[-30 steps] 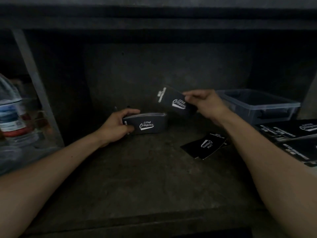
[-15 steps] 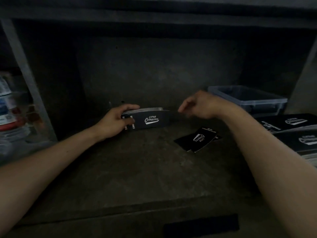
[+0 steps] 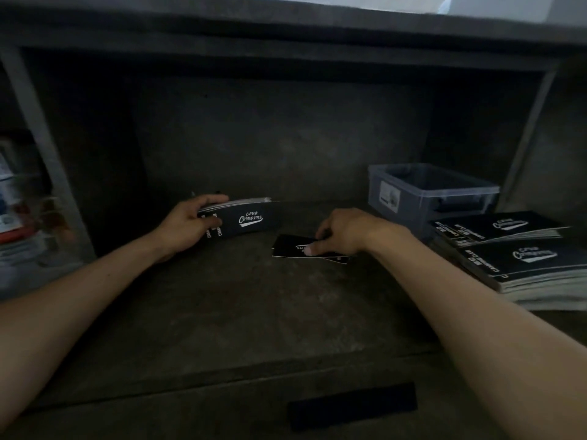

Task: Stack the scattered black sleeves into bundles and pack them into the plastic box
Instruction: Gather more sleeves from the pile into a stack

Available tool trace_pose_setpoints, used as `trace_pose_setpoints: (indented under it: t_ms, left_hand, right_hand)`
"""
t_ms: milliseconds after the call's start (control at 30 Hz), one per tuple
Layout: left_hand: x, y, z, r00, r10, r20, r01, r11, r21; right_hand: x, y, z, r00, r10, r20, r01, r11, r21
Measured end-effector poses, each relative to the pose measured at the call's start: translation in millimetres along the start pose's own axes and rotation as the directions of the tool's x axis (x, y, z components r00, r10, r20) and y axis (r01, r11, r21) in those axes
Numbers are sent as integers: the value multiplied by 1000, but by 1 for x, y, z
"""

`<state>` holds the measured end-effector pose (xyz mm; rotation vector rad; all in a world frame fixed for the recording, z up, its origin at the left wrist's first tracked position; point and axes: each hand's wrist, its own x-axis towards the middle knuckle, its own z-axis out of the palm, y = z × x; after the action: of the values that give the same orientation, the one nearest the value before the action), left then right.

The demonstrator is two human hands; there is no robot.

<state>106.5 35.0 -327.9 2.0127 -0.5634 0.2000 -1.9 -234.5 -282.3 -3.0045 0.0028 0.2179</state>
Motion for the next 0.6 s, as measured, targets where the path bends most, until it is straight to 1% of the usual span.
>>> trace_pose_setpoints:
  t_ms: [100, 267, 333, 400, 600]
  left_hand:
    - [0, -2, -2, 1000, -9, 16, 9, 1000, -20]
    - [3, -7, -1, 1000, -8, 8, 9, 997, -72]
    - [4, -10, -3, 1000, -16, 7, 17, 997, -81]
    - [7, -11, -4, 999, -32, 11, 33, 996, -86]
    - [12, -7, 1, 998, -66, 8, 66, 995, -77]
  right_hand:
    - [11, -4, -9, 998, -46, 39, 45, 999, 25]
    - [37, -11, -12, 982, -154, 107, 130, 970, 204]
    - [48, -14, -16, 974, -174, 144, 145, 971, 193]
    - [56, -15, -21, 965, -187, 187, 148, 968, 202]
    - [70, -3, -19, 964, -155, 215, 53, 907, 418]
